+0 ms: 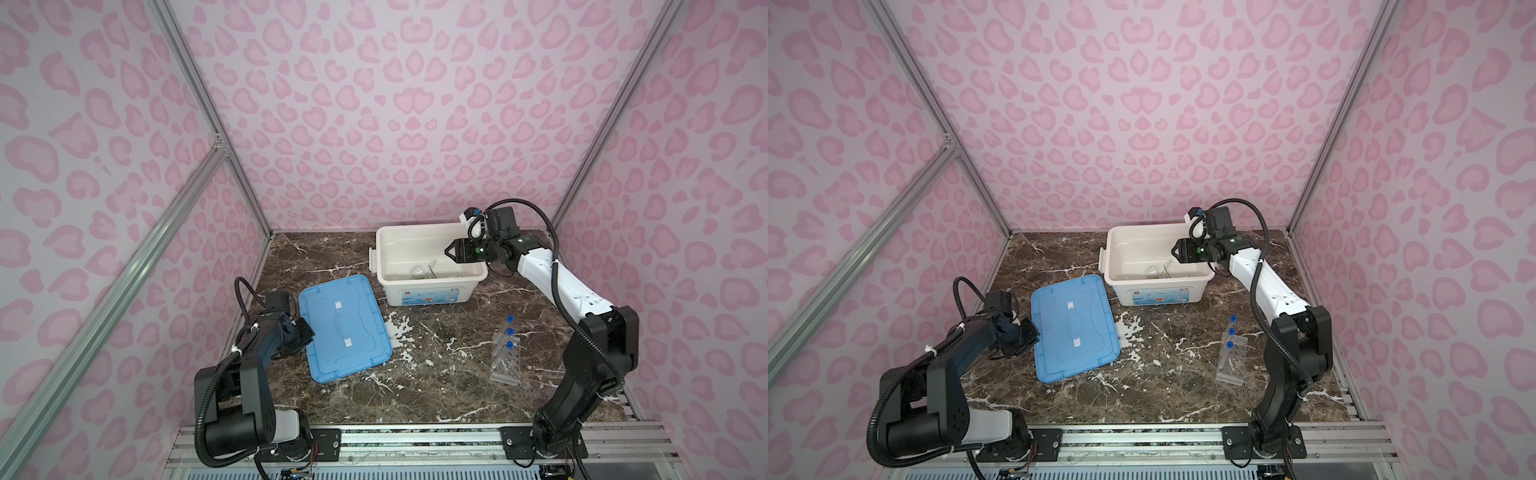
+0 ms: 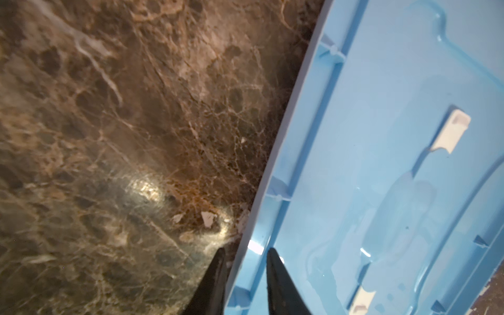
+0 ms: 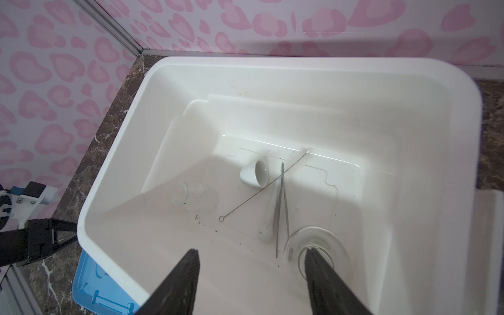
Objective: Organize the chemistry lab equipment
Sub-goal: 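Close the left gripper on the blue lid's edge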
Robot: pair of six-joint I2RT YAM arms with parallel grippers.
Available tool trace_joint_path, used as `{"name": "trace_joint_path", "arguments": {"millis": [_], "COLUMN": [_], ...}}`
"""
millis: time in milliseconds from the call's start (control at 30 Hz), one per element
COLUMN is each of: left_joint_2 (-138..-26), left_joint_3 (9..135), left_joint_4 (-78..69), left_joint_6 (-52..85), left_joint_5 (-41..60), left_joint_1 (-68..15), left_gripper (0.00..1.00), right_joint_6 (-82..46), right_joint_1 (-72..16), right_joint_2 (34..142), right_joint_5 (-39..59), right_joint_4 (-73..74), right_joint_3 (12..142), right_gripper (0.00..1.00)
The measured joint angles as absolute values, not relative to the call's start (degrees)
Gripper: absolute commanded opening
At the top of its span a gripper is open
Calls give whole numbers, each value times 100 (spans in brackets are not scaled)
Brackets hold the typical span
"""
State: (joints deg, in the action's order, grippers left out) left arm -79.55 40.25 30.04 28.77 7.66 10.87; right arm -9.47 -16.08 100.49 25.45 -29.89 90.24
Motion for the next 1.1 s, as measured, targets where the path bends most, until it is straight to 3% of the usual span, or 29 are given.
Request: {"name": "trace_joint_path", "arguments": {"millis": [667, 1100], "left_joint_2": [-8324, -7959], "left_joint_3": [4051, 4543], "left_joint_4": [2860, 3299], "left_joint_6": [2910, 2773], "left_joint_5": [705, 311], "left_joint_1": [1017, 1033], "left_gripper": [4, 4], "right_joint_6": [-941, -945], "right_joint_1": [-1588, -1557], "right_joint_2": [10049, 10055], "right_joint_5": [2547, 2591], "right_joint_4": [-2989, -2985], "right_joint_3": [9026, 9030], "right_gripper": [64, 64]}}
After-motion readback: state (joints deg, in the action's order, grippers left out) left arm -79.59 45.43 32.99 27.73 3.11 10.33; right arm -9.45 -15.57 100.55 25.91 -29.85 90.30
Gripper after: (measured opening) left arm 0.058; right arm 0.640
